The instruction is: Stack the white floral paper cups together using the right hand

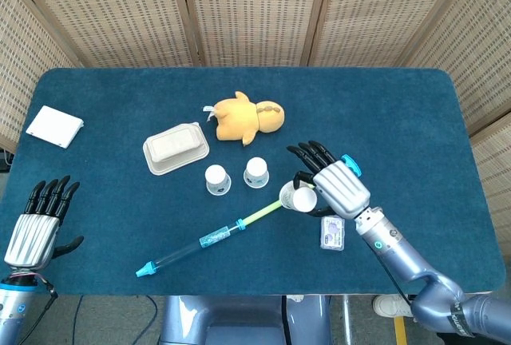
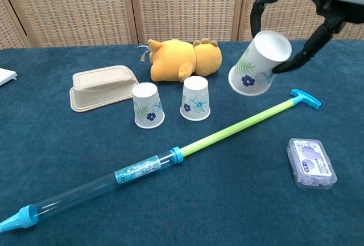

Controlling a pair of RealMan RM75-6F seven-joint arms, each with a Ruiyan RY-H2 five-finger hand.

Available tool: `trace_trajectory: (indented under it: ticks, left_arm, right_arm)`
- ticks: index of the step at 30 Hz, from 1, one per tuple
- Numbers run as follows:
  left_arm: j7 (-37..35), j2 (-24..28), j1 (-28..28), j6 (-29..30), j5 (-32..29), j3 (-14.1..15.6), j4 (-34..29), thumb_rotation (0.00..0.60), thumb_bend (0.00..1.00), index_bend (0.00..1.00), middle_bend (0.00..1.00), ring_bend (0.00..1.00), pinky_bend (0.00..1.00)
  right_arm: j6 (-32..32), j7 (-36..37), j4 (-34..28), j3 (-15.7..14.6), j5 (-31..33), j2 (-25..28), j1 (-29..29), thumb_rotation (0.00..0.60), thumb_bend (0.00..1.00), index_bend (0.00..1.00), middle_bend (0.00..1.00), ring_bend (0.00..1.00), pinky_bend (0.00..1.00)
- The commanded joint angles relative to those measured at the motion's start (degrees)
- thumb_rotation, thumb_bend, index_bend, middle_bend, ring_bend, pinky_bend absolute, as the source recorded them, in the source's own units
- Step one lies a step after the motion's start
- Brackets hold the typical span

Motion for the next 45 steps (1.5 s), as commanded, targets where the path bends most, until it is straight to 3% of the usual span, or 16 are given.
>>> trace_trajectory:
  ticks: [1, 8, 27, 34, 45]
  left_arm:
    - [-0.1, 0.0, -0.1, -0.1, -0.2, -0.1, 0.0, 0.6, 0.02, 0.0, 0.0, 0.0, 0.0]
    - [-0.2, 0.1, -0.3, -1.2, -1.4, -0.3, 0.3, 0.6, 0.02, 0.0, 0.0, 0.0, 0.0]
    - [-0.8, 0.0, -0.8, -2.8, -3.7, -1.2, 0.8, 0.6, 0.02, 0.0, 0.0, 0.0, 0.0]
    - [-1.3, -0.1, -1.5, -4.4, -4.7, -1.3, 1.2, 0.6, 0.02, 0.0, 0.0, 0.0, 0.0]
    - [-3.1, -0.1, -2.1, -6.0, -5.1, -1.1, 2.3, 0.6, 0.02, 0.0, 0.0, 0.0, 0.0]
  right_arm:
    - [-1.0, -2.0, -1.8, 1.7, 1.8, 0.2, 1.4, 0.6, 0.14, 0.64, 0.14, 0.0, 0.05]
    - [-4.9, -4.7, -1.3, 4.9, 6.9, -2.9, 5.3, 0.6, 0.14, 0.64, 0.14, 0.0, 0.05]
    - [-10.6, -6.3, 4.9, 9.1, 14.2, -10.8, 13.3, 0.6, 0.14, 0.65, 0.14, 0.0, 0.05]
    - [-13.5, -5.9, 10.1, 11.1, 18.7, -16.1, 17.5, 0.6, 0.14, 0.65, 0.14, 0.0, 0.05]
    - [-16.2, -4.9, 19.0, 10.9, 21.1, -22.5, 21.5, 0.6, 0.14, 0.64, 0.14, 0.0, 0.05]
